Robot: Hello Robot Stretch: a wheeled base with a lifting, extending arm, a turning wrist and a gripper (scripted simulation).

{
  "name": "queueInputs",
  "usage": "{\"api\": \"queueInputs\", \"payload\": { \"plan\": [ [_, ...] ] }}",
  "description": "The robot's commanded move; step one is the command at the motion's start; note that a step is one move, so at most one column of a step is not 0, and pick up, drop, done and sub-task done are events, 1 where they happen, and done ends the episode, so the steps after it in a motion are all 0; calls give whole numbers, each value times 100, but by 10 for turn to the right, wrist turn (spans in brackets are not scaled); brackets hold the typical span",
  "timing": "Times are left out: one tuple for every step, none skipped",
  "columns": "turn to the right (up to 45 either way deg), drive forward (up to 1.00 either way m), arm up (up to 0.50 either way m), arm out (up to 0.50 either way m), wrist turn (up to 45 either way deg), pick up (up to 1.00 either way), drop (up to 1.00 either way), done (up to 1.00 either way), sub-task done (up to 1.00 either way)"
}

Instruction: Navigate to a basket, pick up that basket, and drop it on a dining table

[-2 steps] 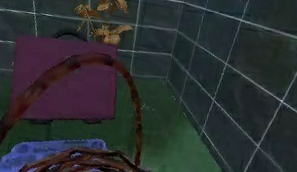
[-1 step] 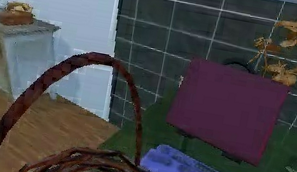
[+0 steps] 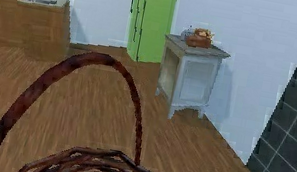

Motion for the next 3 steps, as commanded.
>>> {"api": "queueInputs", "payload": {
  "plan": [
    [-30,0,0,0,0,0,0,0,0],
    [0,55,0,0,0,0,0,0,0],
    [240,0,0,0,0,0,0,0,0]
  ]
}}
